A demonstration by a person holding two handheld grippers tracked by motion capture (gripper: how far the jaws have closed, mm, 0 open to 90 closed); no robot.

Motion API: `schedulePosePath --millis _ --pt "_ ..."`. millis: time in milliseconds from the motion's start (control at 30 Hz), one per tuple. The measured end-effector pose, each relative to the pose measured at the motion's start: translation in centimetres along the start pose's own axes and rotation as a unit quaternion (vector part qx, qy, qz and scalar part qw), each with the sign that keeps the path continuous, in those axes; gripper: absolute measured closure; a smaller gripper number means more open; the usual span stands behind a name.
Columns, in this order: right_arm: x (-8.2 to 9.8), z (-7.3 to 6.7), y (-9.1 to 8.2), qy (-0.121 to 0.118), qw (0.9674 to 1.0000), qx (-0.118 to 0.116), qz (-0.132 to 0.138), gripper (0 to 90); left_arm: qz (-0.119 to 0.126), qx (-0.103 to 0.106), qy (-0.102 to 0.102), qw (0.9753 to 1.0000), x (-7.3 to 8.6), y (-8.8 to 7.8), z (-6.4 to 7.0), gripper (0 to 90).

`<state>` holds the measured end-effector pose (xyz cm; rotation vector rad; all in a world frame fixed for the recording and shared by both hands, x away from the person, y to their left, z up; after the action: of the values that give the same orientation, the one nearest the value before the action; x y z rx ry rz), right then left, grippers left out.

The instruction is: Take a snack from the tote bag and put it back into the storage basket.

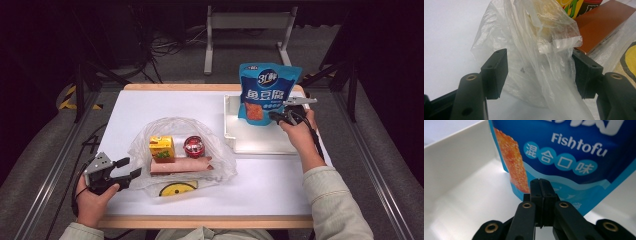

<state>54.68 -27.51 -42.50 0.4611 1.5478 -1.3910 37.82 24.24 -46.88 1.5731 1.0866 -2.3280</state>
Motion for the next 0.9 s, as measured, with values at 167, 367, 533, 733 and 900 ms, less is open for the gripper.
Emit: schedulePosePath --millis 167,367,533,733,900 --pt "-0.7 -0.4 -1.0 -0.003 0.9999 -0.005 0.012 88.4 0.002 -0.001 -0.001 1.0000 0.0 0.0 0.0 36.1" --pt "-1.6 -0.8 -2.2 -0.008 0.9995 -0.012 0.027 86.0 0.000 -0.002 -0.001 1.0000 0.0 0.0 0.0 36.1" --pt "-2.5 -1.1 -3.2 -0.005 0.9985 -0.024 0.049 78.6 0.003 -0.002 -0.004 1.0000 0.0 0.1 0.0 36.0" --pt "-3.7 -2.1 -4.3 0.002 0.9958 -0.049 0.077 66.3 0.002 -0.004 -0.002 1.0000 0.0 0.0 0.0 35.9" --pt "-4.8 -3.2 -5.0 0.000 0.9925 -0.071 0.099 59.1 0.003 -0.003 -0.002 1.0000 0.0 0.0 0.1 35.9"
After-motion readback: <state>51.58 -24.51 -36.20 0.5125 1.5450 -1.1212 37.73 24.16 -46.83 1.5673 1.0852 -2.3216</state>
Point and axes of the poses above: each handheld gripper's, and its own axes: y roughly forward along the jaws, x roughly out of its underside, z roughly to its right, the point moved 6 cm from there along y, roughly forward along the jaws, and after that the axes turned 11 degrees about x, right-handed, at the moved point
